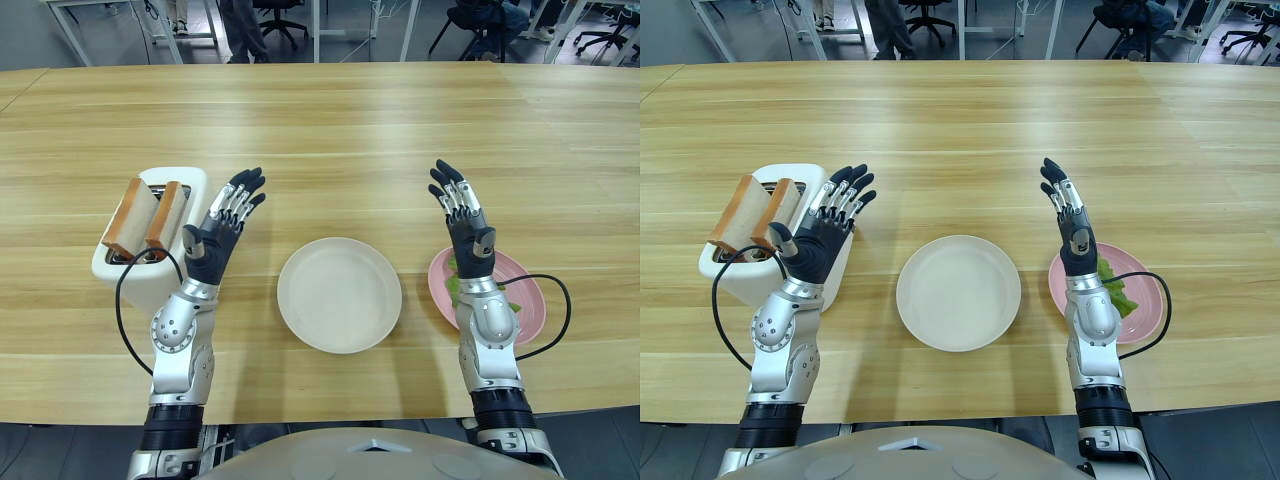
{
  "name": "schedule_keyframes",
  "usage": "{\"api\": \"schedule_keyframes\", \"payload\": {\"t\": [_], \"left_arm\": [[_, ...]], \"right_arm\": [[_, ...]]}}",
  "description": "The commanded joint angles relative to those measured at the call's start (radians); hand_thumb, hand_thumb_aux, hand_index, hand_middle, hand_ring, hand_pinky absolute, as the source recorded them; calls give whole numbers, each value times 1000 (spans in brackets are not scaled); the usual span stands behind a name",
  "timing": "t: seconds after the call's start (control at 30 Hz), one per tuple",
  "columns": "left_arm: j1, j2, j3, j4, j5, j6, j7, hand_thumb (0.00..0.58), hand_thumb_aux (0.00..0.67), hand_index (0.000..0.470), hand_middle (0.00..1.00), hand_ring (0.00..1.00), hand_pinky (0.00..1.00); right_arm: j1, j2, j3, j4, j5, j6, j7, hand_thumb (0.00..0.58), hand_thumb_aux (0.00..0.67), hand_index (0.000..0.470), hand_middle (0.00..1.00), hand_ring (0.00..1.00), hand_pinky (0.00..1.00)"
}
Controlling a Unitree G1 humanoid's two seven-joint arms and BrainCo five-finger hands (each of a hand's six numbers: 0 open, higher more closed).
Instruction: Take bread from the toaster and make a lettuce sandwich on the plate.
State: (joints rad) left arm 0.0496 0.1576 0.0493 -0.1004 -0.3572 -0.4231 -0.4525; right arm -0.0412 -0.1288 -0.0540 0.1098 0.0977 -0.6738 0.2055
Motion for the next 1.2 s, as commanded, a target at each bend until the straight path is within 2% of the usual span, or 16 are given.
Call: {"api": "schedule_keyframes", "payload": {"t": [0.03, 0.13, 0.27, 0.37, 0.47, 0.63, 0.8, 0.97, 1.2], "left_arm": [[1, -6, 24, -12, 24, 27, 48, 0, 0, 0, 0, 0, 0], [26, -21, 65, -121, 45, 94, 156, 0, 0, 0, 0, 0, 0], [75, 24, 141, -408, 89, 242, 267, 0, 0, 0, 0, 0, 0], [78, 110, 238, -584, 163, 374, 322, 0, 0, 0, 0, 0, 0], [66, 230, 342, -656, 330, 493, 350, 0, 0, 0, 0, 0, 0], [85, 416, 421, -606, 684, 623, 359, 0, 0, 0, 0, 0, 0], [137, 547, 357, -418, 998, 734, 342, 0, 0, 0, 0, 0, 0], [147, 581, 264, -313, 1129, 818, 272, 0, 0, 0, 0, 0, 0], [139, 593, 202, -254, 1199, 855, 217, 0, 0, 0, 0, 0, 0]], "right_arm": [[8, 6, -6, 1, -4, 24, -14, 0, 0, 0, 0, 0, 0], [27, 22, -11, -44, 7, 103, -45, 0, 0, 0, 0, 0, 0], [49, 1, -35, -135, -23, 203, -79, 0, 0, 0, 0, 0, 0], [76, -39, -69, -240, -60, 292, -104, 0, 0, 0, 0, 0, 0], [108, -80, -94, -351, -128, 380, -124, 0, 0, 0, 0, 0, 0], [162, -130, -115, -485, -230, 519, -136, 0, 0, 0, 0, 0, 0], [241, -190, -151, -507, -311, 507, -131, 0, 0, 0, 0, 0, 0], [316, -262, -225, -496, -374, 463, -144, 0, 0, 0, 0, 0, 0], [380, -300, -279, -483, -413, 437, -149, 0, 0, 0, 0, 0, 0]]}}
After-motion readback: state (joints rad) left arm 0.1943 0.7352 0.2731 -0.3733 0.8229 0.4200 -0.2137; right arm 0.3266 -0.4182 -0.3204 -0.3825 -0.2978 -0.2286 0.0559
